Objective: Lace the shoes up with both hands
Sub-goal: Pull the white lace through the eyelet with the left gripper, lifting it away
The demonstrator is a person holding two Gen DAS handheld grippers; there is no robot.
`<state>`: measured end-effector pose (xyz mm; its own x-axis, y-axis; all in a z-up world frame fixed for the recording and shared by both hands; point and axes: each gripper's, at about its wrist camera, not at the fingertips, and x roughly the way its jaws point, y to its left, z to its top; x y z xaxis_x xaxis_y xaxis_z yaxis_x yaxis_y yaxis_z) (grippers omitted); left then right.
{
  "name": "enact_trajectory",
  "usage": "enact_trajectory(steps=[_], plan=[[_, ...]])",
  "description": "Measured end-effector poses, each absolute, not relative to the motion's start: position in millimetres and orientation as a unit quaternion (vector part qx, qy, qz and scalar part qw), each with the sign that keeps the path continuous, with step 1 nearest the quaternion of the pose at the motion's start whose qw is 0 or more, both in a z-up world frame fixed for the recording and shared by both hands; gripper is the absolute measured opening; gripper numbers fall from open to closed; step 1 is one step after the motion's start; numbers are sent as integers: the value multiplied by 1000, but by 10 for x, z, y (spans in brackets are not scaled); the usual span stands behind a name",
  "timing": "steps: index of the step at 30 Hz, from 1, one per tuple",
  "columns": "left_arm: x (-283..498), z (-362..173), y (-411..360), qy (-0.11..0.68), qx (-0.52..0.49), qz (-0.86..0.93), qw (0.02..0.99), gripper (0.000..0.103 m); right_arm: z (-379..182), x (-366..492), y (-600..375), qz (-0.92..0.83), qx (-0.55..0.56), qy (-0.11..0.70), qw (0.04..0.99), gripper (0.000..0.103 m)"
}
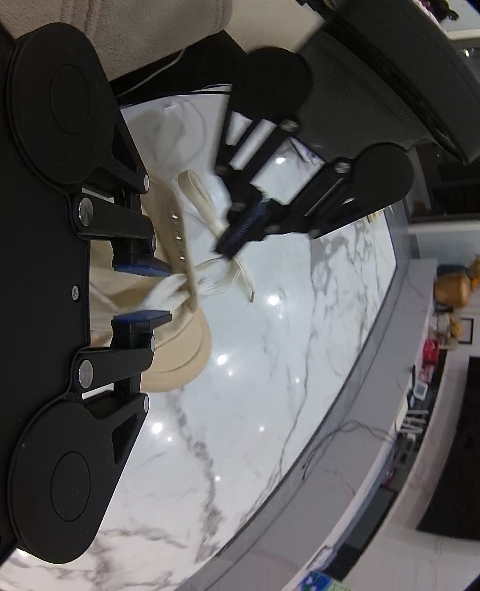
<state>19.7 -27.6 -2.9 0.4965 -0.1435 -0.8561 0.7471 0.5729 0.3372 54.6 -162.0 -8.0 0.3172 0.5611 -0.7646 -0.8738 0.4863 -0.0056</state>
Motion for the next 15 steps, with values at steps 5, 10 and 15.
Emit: enact_trajectory(steps=[5, 10, 15], plan=[[146, 106, -60, 421, 365, -247, 793, 2, -36, 372, -1778, 437, -196, 368, 797, 20], [68, 233, 129, 424, 368, -213, 800, 2, -29, 323, -1870, 409, -164, 383, 812, 20], [-24, 431, 339, 421, 369, -170, 811, 2, -49, 319, -1929, 386, -139, 392, 824, 20]])
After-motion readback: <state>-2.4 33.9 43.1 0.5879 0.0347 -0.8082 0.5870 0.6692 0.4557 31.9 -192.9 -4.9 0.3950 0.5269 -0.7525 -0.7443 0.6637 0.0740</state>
